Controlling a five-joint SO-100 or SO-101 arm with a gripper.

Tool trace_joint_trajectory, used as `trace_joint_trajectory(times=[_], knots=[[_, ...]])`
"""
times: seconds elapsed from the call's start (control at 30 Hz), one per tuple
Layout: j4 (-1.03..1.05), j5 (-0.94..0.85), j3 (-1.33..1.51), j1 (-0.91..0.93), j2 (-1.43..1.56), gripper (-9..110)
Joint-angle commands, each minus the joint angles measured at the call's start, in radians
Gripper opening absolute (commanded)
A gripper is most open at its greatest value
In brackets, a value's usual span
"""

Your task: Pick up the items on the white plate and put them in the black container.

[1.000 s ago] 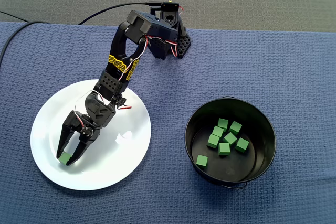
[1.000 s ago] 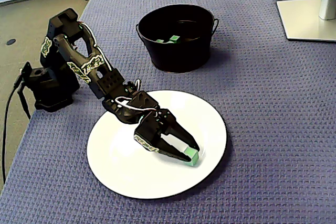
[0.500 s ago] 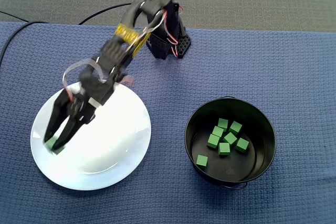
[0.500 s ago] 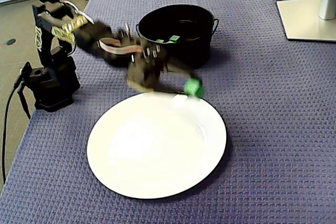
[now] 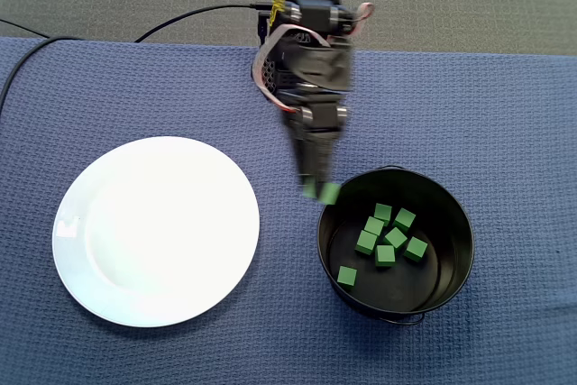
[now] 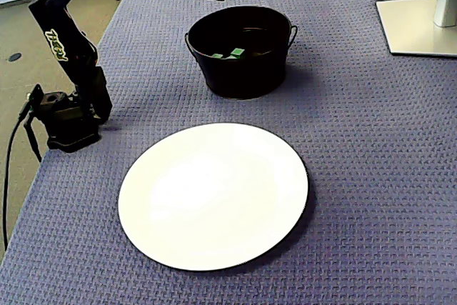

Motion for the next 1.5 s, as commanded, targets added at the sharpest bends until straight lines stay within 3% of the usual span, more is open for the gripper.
trace_joint_trajectory(times=[0.0,0.47,0.87,0.97,1.17,1.47], knots=[[0.011,0.083,0.094,-0.1,0.026,0],[-0.115,0.043,0.391,-0.235,-0.209,0],[-0.014,0.014,0.267,-0.23,-0.161,31],[0.074,-0.158,0.199,-0.221,-0.041,37],[0.193,-0.621,0.224,-0.149,0.321,34],[0.031,-1.243,0.862,0.156,0.881,33]])
